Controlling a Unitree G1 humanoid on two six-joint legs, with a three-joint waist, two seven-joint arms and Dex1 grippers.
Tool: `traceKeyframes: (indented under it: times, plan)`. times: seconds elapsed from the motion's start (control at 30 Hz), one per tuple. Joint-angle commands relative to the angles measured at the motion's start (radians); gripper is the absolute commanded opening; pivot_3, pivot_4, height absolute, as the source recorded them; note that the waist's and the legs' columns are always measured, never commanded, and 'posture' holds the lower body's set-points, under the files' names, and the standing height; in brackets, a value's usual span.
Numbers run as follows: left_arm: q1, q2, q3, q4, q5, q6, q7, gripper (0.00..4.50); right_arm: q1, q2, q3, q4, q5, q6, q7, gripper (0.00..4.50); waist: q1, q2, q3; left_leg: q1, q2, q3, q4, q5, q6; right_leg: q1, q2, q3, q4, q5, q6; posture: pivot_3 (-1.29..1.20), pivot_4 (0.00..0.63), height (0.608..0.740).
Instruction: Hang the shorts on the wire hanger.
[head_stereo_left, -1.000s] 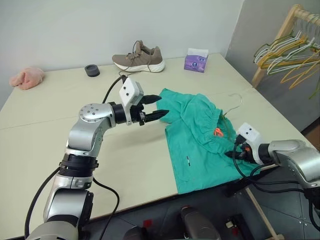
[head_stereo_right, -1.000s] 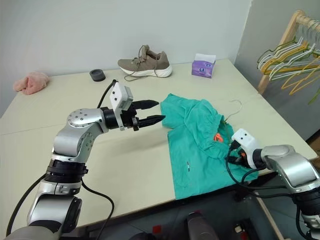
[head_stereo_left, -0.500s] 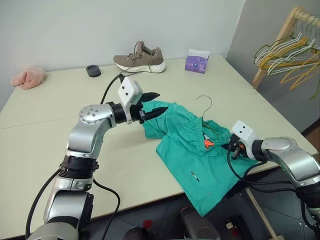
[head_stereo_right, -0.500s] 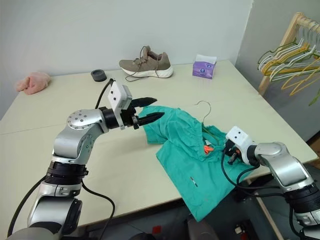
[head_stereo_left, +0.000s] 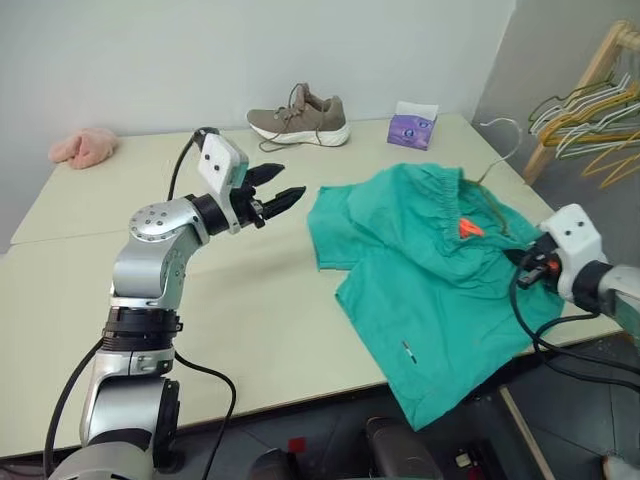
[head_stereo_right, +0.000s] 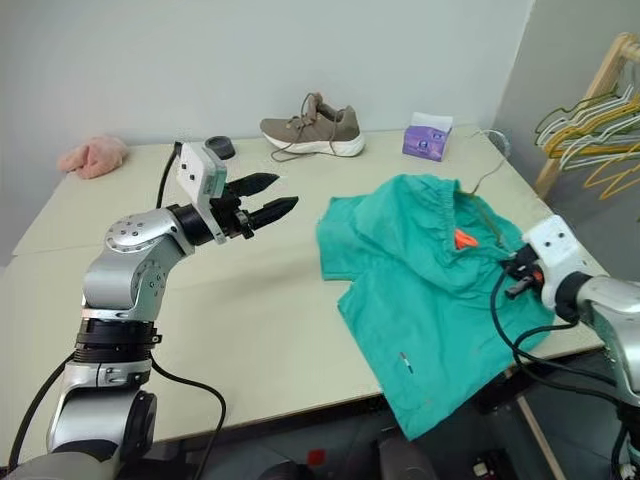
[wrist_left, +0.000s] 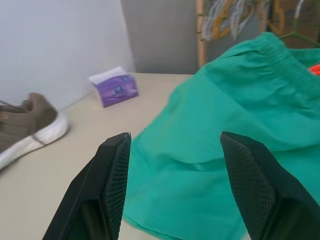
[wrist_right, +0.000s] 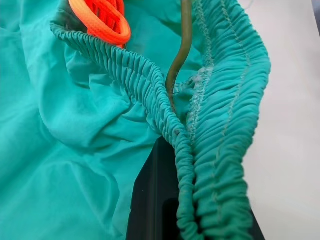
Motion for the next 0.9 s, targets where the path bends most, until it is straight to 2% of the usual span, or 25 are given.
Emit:
traceKeyframes:
  times: [0.03, 0.23, 0.4, 0.67, 0.8, 0.9]
  plan:
    - [0.005, -0.016, -0.048, -0.106, -0.070, 0.049, -0.068, 2.99, 0.086, 0.000, -0.176, -0.055, 0.006, 0.071, -0.031, 0.02, 0.001, 0.001, 0.001, 0.000, -0.001, 0.000, 0.000, 0.000, 0.000, 0.000, -0.001, 0.000, 0.000, 0.000, 0.000, -0.38, 0.111, 0.740]
    - [-0.018, -0.089, -0.119, -0.187, -0.166, 0.139, -0.122, 2.99, 0.355, 0.036, -0.463, -0.062, -0.010, 0.156, -0.012, 0.02, -0.009, 0.006, 0.004, 0.001, -0.002, 0.001, 0.000, 0.000, 0.001, 0.002, -0.001, 0.000, -0.001, -0.004, 0.006, -0.43, 0.128, 0.740]
    - [-0.049, -0.151, -0.161, -0.202, -0.170, 0.144, -0.112, 2.99, 0.458, 0.052, -0.629, -0.019, -0.022, 0.168, -0.033, 0.02, -0.038, 0.011, 0.007, 0.003, -0.002, 0.002, -0.001, 0.000, 0.001, 0.004, 0.000, 0.002, -0.002, -0.004, 0.006, -0.45, 0.140, 0.740]
    - [-0.111, -0.245, -0.162, -0.168, -0.129, 0.096, -0.024, 2.99, 0.373, -0.071, -0.780, 0.164, -0.072, 0.125, -0.111, 0.02, -0.091, 0.013, 0.012, 0.005, -0.002, 0.007, -0.006, 0.000, 0.001, 0.004, 0.006, 0.008, -0.005, -0.006, 0.005, -0.47, 0.155, 0.740]
    - [-0.135, -0.276, -0.167, -0.151, -0.081, 0.054, 0.034, 2.99, 0.247, -0.165, -0.747, 0.285, -0.091, 0.075, -0.159, 0.02, -0.116, 0.015, 0.017, 0.012, -0.002, 0.010, -0.015, 0.000, 0.001, 0.007, 0.006, 0.011, -0.009, -0.006, 0.005, -0.46, 0.160, 0.740]
    - [-0.179, -0.309, -0.171, -0.134, -0.046, 0.044, 0.099, 2.99, 0.090, -0.239, -0.681, 0.413, -0.095, 0.039, -0.214, 0.02, -0.129, 0.016, 0.022, 0.020, -0.002, 0.009, -0.018, 0.000, 0.001, 0.017, 0.009, 0.010, -0.016, -0.007, 0.004, -0.46, 0.163, 0.740]
